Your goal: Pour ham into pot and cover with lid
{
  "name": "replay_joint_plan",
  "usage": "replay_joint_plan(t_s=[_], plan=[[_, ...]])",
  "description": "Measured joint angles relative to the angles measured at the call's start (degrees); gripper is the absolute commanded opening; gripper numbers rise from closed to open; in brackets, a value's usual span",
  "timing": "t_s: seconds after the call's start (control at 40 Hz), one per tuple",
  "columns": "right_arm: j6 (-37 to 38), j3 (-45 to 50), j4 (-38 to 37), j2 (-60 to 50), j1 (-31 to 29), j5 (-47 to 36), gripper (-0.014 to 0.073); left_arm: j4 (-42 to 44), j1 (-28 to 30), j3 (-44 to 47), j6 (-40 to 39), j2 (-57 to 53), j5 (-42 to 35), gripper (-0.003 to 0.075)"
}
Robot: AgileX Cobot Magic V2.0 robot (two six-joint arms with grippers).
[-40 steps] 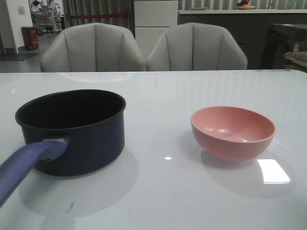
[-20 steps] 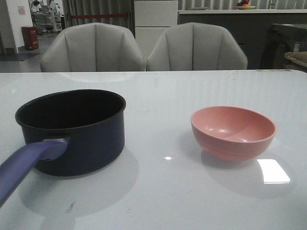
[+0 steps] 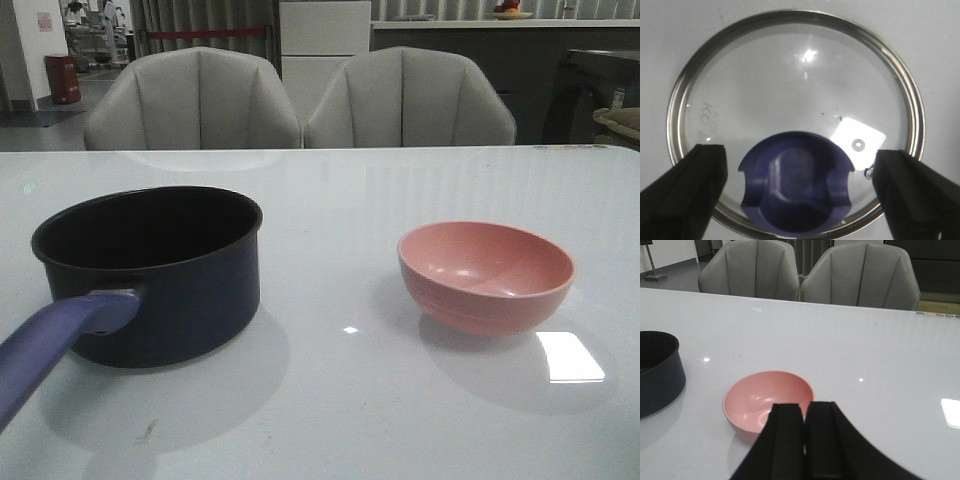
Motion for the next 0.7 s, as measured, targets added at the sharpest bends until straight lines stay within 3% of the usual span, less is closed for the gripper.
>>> replay_joint_plan(t_s=[0.25,0.57,0.7], plan=[[0.0,0.0,0.0,0.0,0.0,0.0,0.0147,-0.74,0.0,-1.98,0.13,5.41,2.21,0.0593],[0.0,0.0,0.0,0.0,0.0,0.0,0.0147,-1.3,0.04,-4.3,0.43,6.2,4.94,0.0125],[0.0,0.0,0.0,0.0,0.0,0.0,0.0147,-1.18,0.04,-6.39,0.75,6.72,7.27,0.0113]])
